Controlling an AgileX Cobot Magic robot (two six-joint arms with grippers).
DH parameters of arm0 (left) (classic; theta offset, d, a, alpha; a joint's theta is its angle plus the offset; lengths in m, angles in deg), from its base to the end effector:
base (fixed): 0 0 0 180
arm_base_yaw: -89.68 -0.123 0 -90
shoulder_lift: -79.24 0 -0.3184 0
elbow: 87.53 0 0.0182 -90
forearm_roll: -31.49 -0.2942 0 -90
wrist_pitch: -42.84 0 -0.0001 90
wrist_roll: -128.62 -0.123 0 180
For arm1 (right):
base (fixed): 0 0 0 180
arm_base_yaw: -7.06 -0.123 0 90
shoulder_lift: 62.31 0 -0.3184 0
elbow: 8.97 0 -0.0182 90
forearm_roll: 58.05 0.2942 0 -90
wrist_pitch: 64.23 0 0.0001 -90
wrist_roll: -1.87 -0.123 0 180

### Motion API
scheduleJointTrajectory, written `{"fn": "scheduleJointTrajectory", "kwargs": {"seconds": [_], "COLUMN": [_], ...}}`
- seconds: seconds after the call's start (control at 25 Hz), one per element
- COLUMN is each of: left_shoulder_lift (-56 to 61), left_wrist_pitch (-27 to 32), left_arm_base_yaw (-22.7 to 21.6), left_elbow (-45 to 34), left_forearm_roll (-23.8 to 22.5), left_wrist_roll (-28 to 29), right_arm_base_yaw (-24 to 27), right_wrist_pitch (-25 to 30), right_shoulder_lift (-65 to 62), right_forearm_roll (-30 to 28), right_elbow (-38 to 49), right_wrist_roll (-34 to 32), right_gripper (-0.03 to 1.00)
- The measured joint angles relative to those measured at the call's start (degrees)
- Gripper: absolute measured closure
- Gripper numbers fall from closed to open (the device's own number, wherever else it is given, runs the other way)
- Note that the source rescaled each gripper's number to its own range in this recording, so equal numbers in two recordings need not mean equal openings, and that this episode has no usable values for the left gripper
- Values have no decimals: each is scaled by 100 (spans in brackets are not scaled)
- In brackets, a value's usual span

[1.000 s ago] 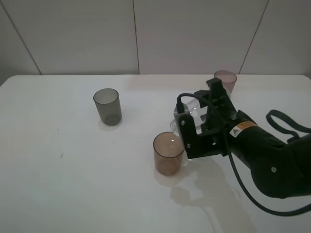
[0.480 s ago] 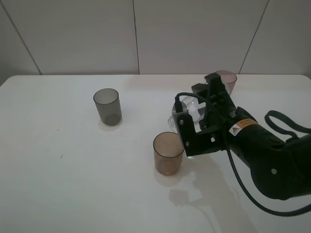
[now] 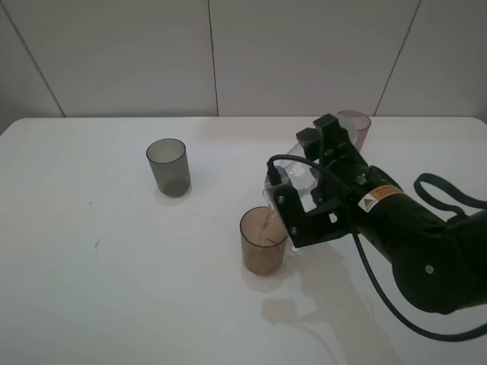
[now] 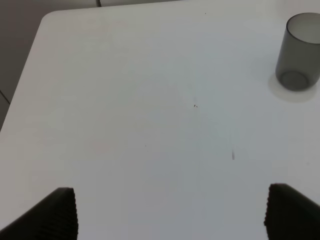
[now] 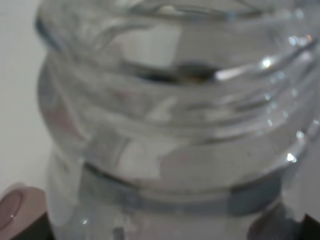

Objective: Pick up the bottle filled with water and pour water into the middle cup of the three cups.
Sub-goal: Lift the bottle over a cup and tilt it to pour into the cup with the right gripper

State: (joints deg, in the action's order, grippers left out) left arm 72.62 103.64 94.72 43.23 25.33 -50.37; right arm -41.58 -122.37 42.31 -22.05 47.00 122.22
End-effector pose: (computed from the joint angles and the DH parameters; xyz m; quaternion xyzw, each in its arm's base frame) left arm 0.0274 0.0092 0.2851 0.0276 0.8494 0.0259 0.5264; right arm 0.2420 0.1820 0.1264 -0.7101 0.3613 -0.4319 0.4227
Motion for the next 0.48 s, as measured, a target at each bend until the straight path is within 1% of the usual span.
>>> {"fn": "scheduleJointTrajectory", "kwargs": {"seconds": [0.48], "left_shoulder_lift": [0], "left_wrist_pitch": [0], "left_arm_base_yaw": [0], "left_elbow": [0], "left_forearm_roll": [0], "left_wrist_roll": [0], "right_arm_base_yaw": [0], "right_wrist_pitch": [-260], "right_shoulder_lift": [0], "right_forearm_roll": [-165], "right_elbow": [0], "right_wrist_roll": [20], "right_gripper": [96]}}
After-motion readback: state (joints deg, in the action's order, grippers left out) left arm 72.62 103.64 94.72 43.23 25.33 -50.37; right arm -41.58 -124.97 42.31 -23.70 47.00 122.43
